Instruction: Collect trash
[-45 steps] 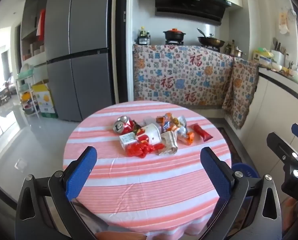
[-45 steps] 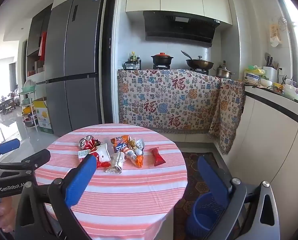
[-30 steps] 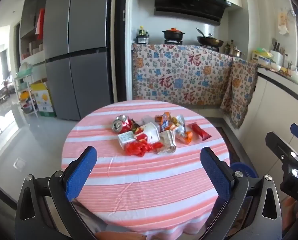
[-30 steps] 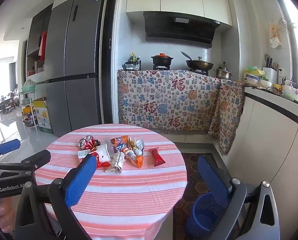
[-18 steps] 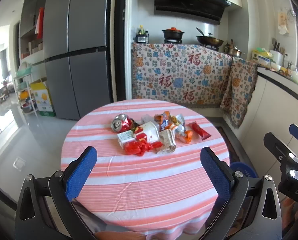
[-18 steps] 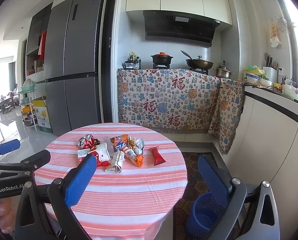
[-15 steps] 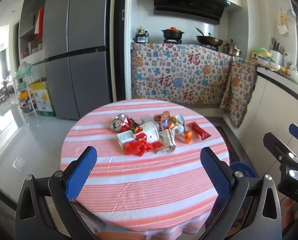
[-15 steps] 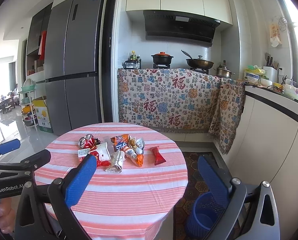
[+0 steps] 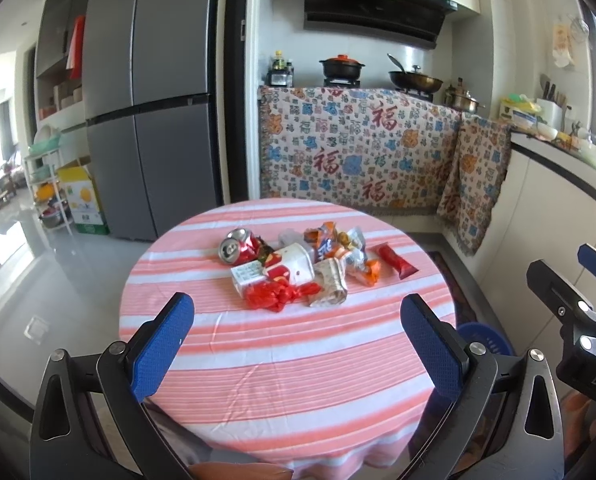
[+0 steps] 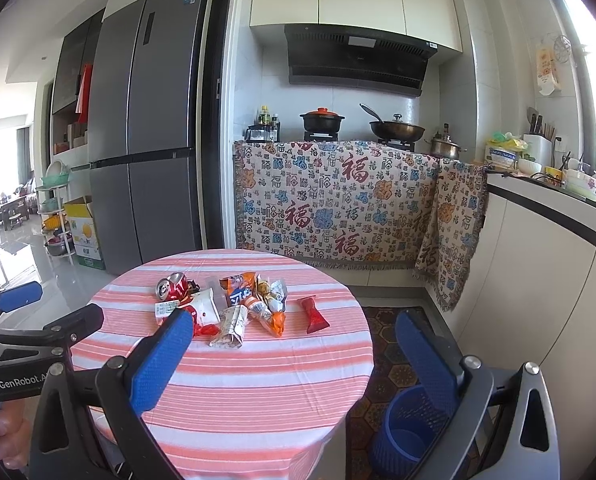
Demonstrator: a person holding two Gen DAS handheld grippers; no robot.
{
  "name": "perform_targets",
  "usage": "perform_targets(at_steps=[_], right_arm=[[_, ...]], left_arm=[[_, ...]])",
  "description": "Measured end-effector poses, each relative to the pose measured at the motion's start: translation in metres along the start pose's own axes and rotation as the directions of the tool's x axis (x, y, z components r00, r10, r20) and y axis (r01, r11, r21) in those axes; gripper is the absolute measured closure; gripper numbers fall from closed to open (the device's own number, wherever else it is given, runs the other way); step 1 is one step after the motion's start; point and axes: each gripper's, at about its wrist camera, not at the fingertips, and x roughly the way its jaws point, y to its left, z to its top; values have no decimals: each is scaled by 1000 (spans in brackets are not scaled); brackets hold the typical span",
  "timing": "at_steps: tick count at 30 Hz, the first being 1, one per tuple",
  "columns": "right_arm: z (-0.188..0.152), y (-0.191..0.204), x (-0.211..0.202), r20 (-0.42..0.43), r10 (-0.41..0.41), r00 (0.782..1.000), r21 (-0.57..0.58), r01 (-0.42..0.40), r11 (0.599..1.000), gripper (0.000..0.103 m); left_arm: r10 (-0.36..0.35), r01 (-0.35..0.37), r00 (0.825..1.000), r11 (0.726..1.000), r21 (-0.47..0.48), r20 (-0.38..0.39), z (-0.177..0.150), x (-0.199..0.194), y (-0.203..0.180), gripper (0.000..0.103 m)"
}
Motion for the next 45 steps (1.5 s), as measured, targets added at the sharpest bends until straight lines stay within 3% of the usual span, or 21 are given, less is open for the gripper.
perform_targets(at_steps=[45], right_arm=[[1, -1, 1, -3, -3, 1000, 9, 3, 1000, 0]], left_arm=[[-9, 9, 1000, 1000, 3, -12, 2, -2, -5, 0]])
